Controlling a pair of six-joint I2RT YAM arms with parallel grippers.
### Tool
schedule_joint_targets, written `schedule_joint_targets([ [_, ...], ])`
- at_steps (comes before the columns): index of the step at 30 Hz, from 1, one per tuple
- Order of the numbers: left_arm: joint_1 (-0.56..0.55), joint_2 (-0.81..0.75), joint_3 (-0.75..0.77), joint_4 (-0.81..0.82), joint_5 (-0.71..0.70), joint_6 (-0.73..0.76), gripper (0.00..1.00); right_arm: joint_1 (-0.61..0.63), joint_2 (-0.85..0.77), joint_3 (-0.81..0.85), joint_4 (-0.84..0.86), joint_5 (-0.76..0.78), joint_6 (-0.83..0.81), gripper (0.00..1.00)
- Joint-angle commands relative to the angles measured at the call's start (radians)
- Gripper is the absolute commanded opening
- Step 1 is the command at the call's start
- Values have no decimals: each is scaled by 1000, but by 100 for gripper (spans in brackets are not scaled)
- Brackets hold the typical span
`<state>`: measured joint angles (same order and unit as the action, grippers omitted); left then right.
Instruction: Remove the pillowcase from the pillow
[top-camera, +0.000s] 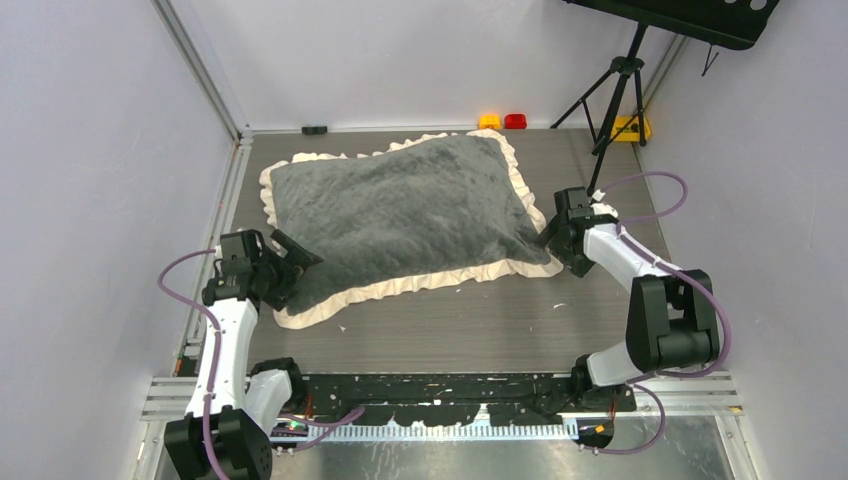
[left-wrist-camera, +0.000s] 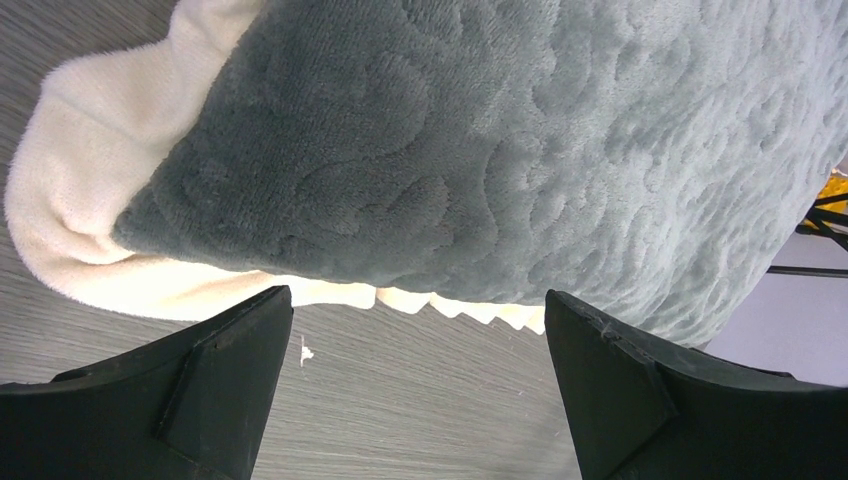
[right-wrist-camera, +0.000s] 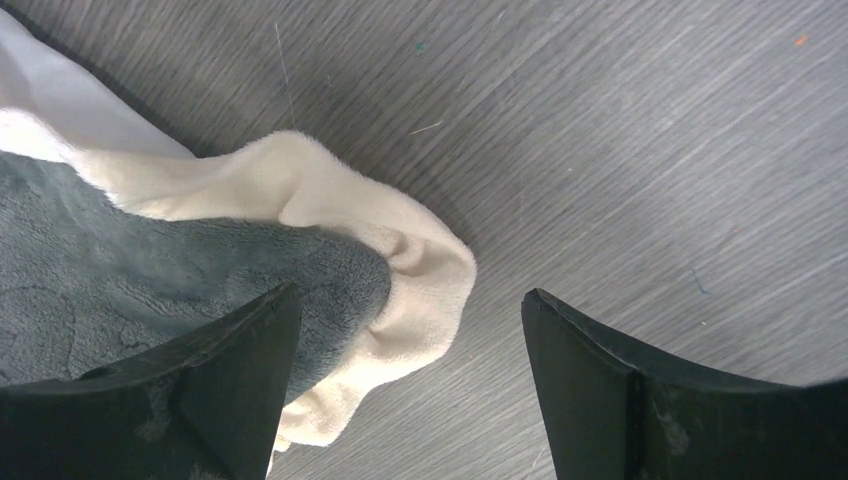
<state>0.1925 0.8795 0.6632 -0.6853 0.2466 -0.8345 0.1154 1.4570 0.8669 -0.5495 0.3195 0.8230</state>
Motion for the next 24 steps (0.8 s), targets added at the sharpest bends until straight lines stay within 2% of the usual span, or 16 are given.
schedule_joint_targets([
  [1, 5, -17, 20, 12, -30, -7, 99, -3, 59, 15, 35, -55, -35, 85],
  [4, 5, -17, 29, -2, -44, -8, 99, -3, 104, 32, 25, -47, -18, 73],
  [7, 5, -23, 44, -28, -66, -5, 99, -3, 101, 25, 45, -55, -10, 51],
  [8, 5, -28, 47, -38, -73, -3, 99, -2, 90, 21, 53, -61, -11, 34],
  [10, 5, -37, 54, -60, -95, -7, 99, -2, 59, 20, 57, -61, -14, 9],
  [12, 5, -51, 59, -91, -124, -16, 98, -3, 17, 25, 49, -37, -9, 4],
  [17, 5, -98, 52, -178, -211, -69, 97, -23, -125, 45, 14, 90, 46, 2],
  [24, 2, -121, -45, -117, -105, -128, 95, -56, -274, 59, -36, 211, 123, 0],
])
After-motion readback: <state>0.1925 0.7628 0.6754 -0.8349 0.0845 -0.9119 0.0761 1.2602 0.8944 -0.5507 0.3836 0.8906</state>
